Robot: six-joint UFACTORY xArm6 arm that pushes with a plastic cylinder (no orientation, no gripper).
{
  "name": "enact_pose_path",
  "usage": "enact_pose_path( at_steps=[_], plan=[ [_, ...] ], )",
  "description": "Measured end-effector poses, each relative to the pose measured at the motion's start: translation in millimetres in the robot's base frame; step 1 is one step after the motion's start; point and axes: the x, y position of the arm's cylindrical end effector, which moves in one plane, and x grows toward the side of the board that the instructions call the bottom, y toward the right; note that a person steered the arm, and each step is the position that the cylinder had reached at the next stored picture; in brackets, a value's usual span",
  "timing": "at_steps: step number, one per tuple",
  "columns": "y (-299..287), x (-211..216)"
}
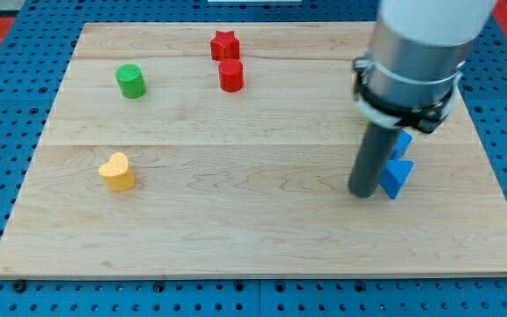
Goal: Move yellow heart to the center
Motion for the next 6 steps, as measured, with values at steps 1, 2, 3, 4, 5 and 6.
enact_pose_path(
  at_steps=[1,2,3,4,5,6],
  plan=[
    [-74,42],
    [-178,52],
    [-292,36],
    [-315,-4],
    [-289,-36],
    [-198,-41]
  ],
)
